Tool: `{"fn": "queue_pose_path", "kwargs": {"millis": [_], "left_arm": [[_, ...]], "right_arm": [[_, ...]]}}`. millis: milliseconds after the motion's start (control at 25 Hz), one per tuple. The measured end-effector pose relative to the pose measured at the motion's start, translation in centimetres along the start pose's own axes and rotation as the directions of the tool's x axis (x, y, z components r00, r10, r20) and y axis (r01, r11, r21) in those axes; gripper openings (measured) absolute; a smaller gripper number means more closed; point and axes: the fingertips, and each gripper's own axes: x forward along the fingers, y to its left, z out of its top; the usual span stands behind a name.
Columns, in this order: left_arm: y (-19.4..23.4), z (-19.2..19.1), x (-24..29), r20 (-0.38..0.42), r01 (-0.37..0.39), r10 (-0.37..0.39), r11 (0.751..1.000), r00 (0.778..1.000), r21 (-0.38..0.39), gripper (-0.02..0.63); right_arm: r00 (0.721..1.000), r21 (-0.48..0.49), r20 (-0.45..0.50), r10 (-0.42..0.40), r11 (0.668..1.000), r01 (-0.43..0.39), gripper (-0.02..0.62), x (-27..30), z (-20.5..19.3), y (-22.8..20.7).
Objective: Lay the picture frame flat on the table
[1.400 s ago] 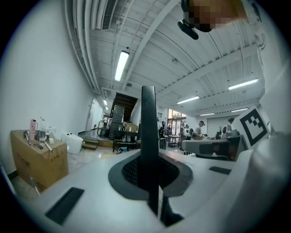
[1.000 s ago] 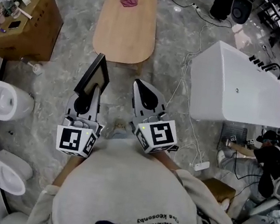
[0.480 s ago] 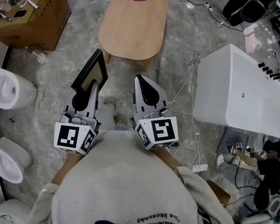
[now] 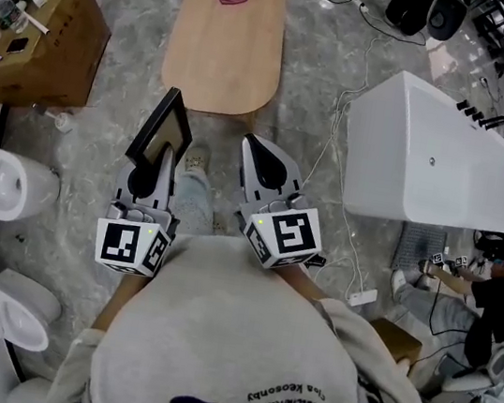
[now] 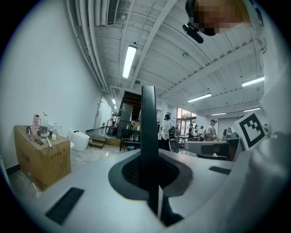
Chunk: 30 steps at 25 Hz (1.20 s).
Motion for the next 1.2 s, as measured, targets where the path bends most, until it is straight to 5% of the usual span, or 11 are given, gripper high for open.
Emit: {"fn": "queue_pose_path", "kwargs": {"millis": [560, 1200], "left_arm": [[3.7, 1.2, 11.9, -0.062, 0.135, -0.135, 0.991, 0.989, -0.003, 0.018], [8.1, 2.3, 25.3, -0.147, 0.337, -0.338, 0.941, 0.93, -0.032, 0.017]], "right_arm": [[0.997, -0.036, -0.002, -0.077, 0.996, 0.077, 0.009, 9.0, 1.7, -5.4], [0.972, 0.026, -0.035, -0.232, 0.972, 0.233, 0.009, 19.3, 2.7, -12.1]]}}
